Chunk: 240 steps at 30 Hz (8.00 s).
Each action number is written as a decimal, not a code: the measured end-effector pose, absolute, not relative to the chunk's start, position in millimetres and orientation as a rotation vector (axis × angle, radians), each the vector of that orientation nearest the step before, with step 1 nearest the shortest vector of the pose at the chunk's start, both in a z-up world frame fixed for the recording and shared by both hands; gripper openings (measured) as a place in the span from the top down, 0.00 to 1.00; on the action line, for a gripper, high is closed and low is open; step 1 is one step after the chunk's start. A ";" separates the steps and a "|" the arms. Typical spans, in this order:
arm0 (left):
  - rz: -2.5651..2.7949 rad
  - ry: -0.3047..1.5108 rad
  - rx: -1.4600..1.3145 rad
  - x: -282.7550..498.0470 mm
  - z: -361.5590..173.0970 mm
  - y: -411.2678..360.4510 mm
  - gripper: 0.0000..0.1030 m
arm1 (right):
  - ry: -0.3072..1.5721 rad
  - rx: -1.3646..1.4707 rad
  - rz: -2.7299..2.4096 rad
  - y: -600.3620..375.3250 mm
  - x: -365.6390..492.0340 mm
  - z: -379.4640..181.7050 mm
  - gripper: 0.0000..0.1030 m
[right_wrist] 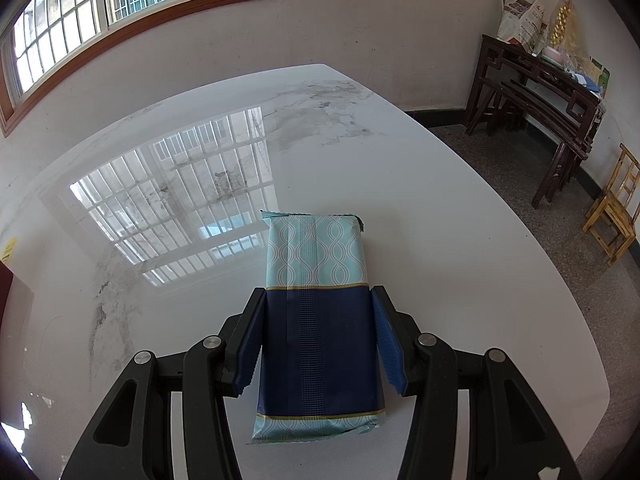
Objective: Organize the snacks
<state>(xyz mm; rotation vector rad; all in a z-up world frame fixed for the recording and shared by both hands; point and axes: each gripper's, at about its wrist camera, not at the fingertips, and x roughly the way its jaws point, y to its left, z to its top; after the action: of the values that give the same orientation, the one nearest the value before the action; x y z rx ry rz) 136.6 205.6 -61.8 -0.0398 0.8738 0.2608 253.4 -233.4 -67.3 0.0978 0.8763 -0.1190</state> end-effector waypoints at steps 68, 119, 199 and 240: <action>0.259 0.781 0.108 109.5 -50.6 195.3 0.45 | 0.877 0.085 -0.155 -224.6 248.1 -66.3 0.53; 0.279 0.794 -0.108 33.9 -67.8 287.3 0.36 | 0.860 0.190 0.190 -79.4 186.5 -30.7 0.54; 0.297 0.743 -0.139 2.7 -50.7 284.9 0.28 | 0.700 -0.021 0.681 183.4 161.6 11.7 0.43; 0.284 0.678 -0.062 -35.9 17.4 197.8 0.11 | 0.503 0.055 0.731 70.9 64.2 61.8 0.30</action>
<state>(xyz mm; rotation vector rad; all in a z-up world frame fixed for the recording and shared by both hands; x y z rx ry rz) -35.9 197.8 17.4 -0.0616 0.6781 0.2838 64.2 70.9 61.8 0.0546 0.5032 0.7305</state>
